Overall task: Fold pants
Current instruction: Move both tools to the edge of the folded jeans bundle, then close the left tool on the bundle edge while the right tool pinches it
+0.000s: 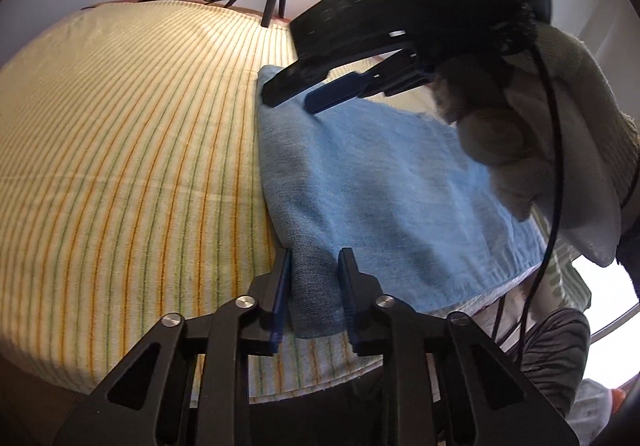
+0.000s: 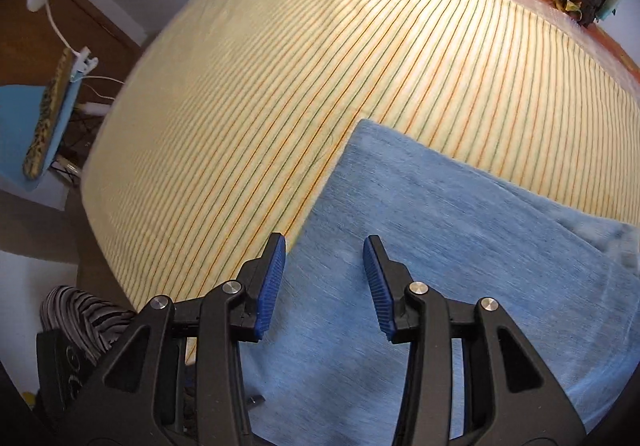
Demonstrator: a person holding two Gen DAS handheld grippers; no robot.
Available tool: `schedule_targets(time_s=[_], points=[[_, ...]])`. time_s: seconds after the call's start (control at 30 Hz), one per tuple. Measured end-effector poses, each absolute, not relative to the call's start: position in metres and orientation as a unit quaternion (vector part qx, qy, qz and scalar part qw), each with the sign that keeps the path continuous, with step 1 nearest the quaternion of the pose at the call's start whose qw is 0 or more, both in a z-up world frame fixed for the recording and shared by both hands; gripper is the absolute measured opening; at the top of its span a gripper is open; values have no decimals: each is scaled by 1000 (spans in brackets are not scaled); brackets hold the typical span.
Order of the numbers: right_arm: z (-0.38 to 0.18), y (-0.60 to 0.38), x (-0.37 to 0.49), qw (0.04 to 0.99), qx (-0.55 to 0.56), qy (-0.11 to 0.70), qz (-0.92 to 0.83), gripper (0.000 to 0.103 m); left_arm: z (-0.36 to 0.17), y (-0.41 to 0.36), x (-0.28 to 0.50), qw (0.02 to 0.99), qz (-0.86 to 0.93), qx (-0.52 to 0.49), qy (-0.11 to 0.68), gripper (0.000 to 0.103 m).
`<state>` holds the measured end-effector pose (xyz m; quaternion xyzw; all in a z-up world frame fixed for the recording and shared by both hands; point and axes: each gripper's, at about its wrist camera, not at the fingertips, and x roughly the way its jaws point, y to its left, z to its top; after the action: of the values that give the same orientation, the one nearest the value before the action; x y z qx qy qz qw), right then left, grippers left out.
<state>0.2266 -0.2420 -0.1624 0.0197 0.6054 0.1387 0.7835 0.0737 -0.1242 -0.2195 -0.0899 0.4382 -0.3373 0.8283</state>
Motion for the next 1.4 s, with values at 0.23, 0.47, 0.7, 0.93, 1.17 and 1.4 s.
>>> schedule_targets(time_s=[0.23, 0.47, 0.7, 0.93, 1.17, 1.4], points=[[-169, -212, 239, 767, -37, 634, 96, 43, -209, -128, 68, 837, -356, -91, 405, 15], [-187, -183, 246, 736, -116, 664, 68, 43, -207, -130, 68, 834, -359, -104, 407, 15], [-189, -175, 243, 742, -143, 651, 67, 16, -208, -131, 68, 833, -353, -101, 414, 15], [-170, -212, 235, 768, -51, 631, 99, 7, -214, -128, 72, 833, -331, -109, 430, 38], [-161, -225, 227, 780, -16, 615, 112, 6, -225, -132, 81, 822, -328, -154, 438, 14], [-147, -238, 234, 770, -26, 625, 124, 25, -204, -140, 66, 844, -343, -138, 389, 11]])
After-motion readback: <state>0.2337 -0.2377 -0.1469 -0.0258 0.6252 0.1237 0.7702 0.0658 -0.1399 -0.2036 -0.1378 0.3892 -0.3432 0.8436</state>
